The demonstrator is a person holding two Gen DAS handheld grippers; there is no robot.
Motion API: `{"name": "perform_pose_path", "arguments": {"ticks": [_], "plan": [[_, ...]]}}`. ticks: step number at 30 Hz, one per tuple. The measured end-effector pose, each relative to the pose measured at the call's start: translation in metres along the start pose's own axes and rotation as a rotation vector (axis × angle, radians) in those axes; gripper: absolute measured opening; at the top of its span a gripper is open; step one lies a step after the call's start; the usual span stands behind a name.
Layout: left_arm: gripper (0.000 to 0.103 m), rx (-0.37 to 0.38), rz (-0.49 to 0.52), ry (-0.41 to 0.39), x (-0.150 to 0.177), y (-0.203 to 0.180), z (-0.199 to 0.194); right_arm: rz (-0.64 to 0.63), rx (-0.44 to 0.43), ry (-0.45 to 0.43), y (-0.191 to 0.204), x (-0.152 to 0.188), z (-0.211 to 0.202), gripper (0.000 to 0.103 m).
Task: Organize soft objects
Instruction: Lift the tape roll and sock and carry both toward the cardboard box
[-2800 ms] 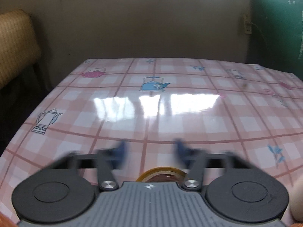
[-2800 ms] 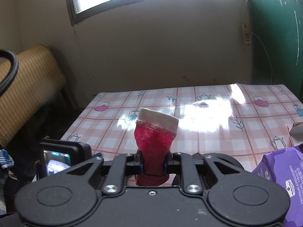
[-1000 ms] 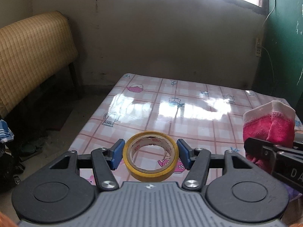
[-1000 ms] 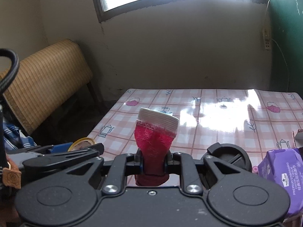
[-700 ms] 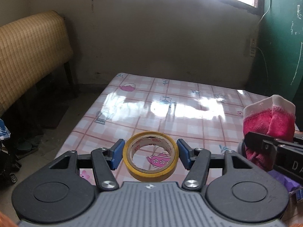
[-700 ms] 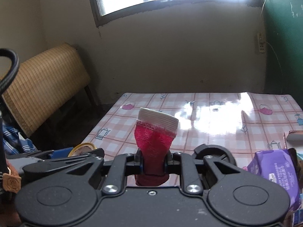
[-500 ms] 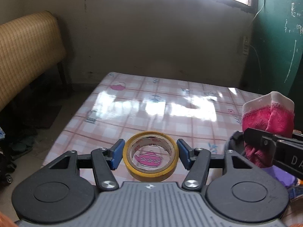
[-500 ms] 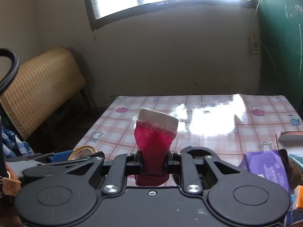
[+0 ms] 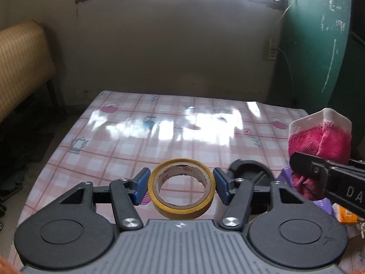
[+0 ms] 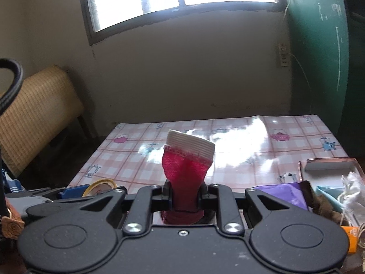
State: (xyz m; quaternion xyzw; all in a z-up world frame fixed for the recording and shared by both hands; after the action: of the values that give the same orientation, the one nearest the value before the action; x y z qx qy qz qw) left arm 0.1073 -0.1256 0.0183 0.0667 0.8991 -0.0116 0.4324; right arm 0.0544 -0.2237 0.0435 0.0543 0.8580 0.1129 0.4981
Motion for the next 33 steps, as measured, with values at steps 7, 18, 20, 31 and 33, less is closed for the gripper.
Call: {"name": "perform_pose_path", "arguments": {"ticks": [7,18,20,31,33], "plan": [[0.061,0.036,0.032,0.000,0.001,-0.027,0.002,0.025,0.038,-0.011,-0.026,-0.001,-0.011,0.022],[0.061,0.093,0.083,0.001,0.000,-0.062,0.002,0.064,0.094,-0.034,-0.063,-0.001,-0.028,0.022],[0.061,0.106,0.093,0.002,0.001,-0.069,0.001,0.067,0.104,-0.037,-0.069,-0.001,-0.031,0.022],[0.061,0.162,0.131,0.009,0.006,-0.109,0.000,0.088,0.161,-0.046,-0.107,-0.001,-0.049,0.023],[0.061,0.173,0.139,0.010,0.007,-0.117,0.000,0.095,0.171,-0.049,-0.115,-0.001,-0.052,0.023]]}}
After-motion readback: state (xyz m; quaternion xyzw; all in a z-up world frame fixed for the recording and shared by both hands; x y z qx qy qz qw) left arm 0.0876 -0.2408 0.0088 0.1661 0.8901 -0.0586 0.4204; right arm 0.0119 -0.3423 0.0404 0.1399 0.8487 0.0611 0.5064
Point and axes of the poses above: each gripper's, at about its wrist camera, not at the fingertips, and z roughly the way its jaws point, y to its left, x to its underside, the point moved 6 cm from there along z, roughly the way its jaws point, and after that the axes turned 6 degrees about -x, right-handed, at the moved point
